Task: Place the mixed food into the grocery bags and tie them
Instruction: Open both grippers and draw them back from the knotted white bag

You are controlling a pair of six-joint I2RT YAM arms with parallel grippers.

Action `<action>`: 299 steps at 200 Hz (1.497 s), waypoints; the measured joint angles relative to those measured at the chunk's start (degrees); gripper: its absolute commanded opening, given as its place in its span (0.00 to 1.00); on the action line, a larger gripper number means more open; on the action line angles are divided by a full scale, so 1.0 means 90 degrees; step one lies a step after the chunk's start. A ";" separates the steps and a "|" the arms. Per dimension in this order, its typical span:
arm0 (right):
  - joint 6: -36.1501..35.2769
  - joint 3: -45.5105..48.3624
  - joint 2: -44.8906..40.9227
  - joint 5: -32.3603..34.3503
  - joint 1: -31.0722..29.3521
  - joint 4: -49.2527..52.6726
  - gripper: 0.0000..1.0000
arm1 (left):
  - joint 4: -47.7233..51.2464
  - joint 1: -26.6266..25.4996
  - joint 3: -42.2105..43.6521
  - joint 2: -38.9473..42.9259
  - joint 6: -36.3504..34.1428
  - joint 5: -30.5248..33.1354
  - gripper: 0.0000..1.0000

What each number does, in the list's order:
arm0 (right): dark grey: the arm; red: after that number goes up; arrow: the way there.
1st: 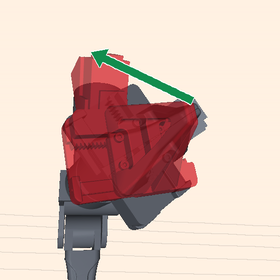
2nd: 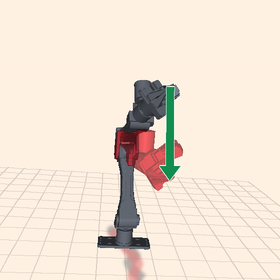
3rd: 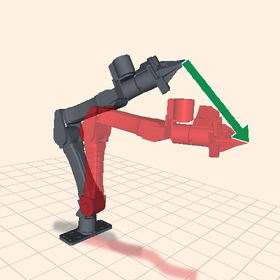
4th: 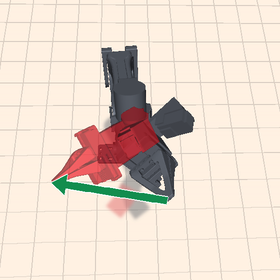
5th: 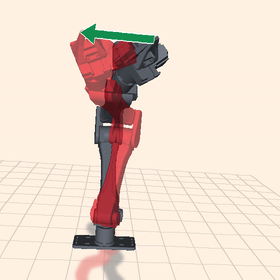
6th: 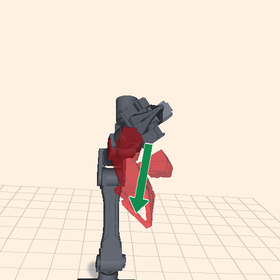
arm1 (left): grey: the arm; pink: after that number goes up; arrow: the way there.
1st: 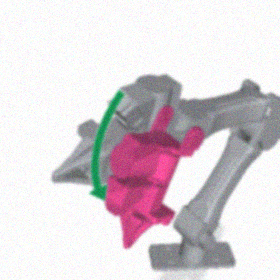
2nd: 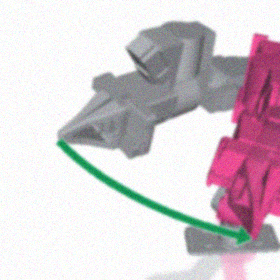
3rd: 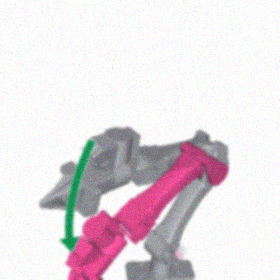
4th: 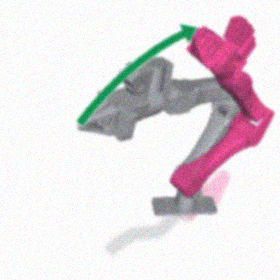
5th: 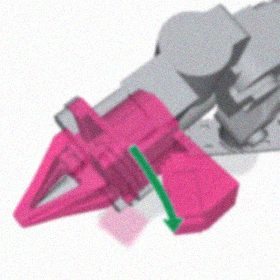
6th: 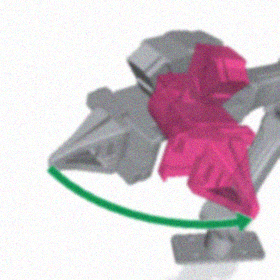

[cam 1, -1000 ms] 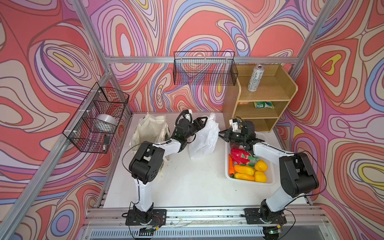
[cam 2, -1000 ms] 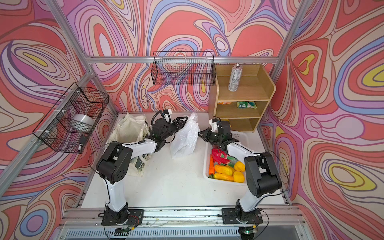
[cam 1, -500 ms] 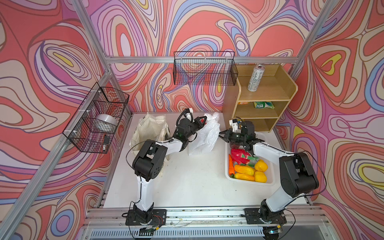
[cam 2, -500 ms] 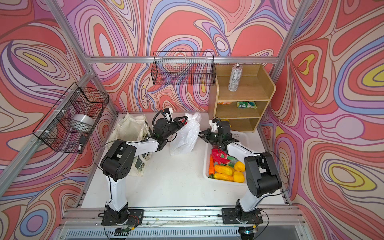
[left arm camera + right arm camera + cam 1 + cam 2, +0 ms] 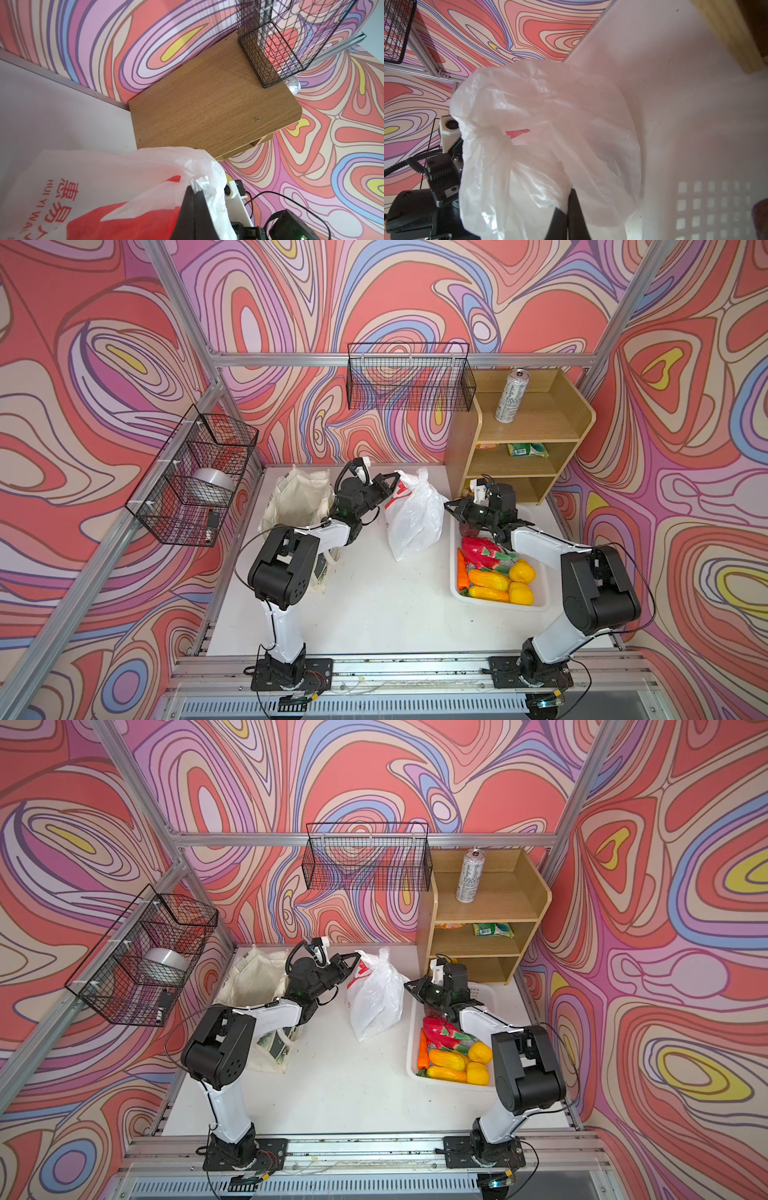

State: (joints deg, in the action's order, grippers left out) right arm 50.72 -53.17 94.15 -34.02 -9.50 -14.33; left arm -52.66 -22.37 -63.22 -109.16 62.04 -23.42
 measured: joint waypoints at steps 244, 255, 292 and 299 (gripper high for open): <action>0.0957 0.0299 -0.0117 0.0032 0.1110 -0.0165 0.00 | -0.0274 0.0342 0.0537 0.0287 0.0420 -0.0522 0.00; 0.0976 0.0308 -0.0117 0.0022 0.1144 -0.0158 0.00 | -0.0255 0.0342 0.0542 0.0287 0.0418 -0.0517 0.00; 0.1302 0.0534 -0.0180 -0.0381 0.1603 -0.0345 0.00 | -0.0063 0.0342 0.0600 0.0311 0.0423 -0.0670 0.00; 0.1379 0.0571 -0.0189 -0.0410 0.1644 -0.0379 0.00 | -0.0068 0.0342 0.0627 0.0311 0.0425 -0.0665 0.00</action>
State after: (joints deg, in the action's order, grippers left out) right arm 63.13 -48.03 92.44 -37.71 5.30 -17.74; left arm -53.28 -19.29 -57.58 -106.37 65.87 -29.41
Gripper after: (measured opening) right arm 0.040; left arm 0.047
